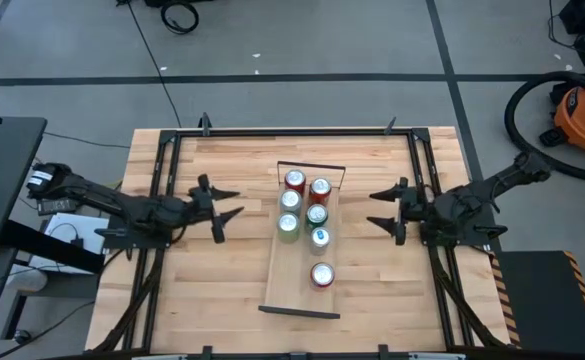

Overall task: Place canned beverage on shelf
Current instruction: Return to Home Position

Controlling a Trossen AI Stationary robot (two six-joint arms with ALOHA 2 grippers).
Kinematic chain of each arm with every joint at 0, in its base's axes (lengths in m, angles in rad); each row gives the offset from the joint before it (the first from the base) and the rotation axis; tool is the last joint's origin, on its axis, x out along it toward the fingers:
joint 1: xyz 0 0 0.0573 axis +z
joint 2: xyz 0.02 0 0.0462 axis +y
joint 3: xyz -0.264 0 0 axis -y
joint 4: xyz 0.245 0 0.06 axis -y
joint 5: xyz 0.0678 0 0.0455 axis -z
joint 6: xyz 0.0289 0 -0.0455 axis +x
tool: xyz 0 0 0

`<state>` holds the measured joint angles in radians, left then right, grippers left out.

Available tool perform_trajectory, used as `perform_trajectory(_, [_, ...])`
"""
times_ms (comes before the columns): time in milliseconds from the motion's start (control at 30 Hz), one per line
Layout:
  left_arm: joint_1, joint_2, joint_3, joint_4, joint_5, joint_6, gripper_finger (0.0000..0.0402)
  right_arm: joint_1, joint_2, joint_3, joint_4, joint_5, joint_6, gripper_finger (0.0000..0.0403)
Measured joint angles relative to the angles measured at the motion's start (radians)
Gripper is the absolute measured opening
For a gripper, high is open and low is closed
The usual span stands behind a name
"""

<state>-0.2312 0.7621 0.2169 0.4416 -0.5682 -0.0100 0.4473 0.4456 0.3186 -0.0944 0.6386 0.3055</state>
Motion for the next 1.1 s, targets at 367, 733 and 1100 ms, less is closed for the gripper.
perform_trajectory(367, [-0.001,-0.149,0.002,-0.055,-0.036,0.056,0.0217,-0.112,-0.271,-0.144,-0.031,-0.054,0.000,0.0347])
perform_trajectory(733, [-0.001,-0.100,0.002,-0.099,0.061,-0.045,0.0217,-0.209,-0.398,-0.250,-0.001,-0.170,-0.009,0.0347])
perform_trajectory(1100, [-0.024,-0.269,-0.007,-0.215,0.031,-0.017,0.0196,-0.260,-0.442,-0.260,-0.004,-0.203,0.002,0.0347])
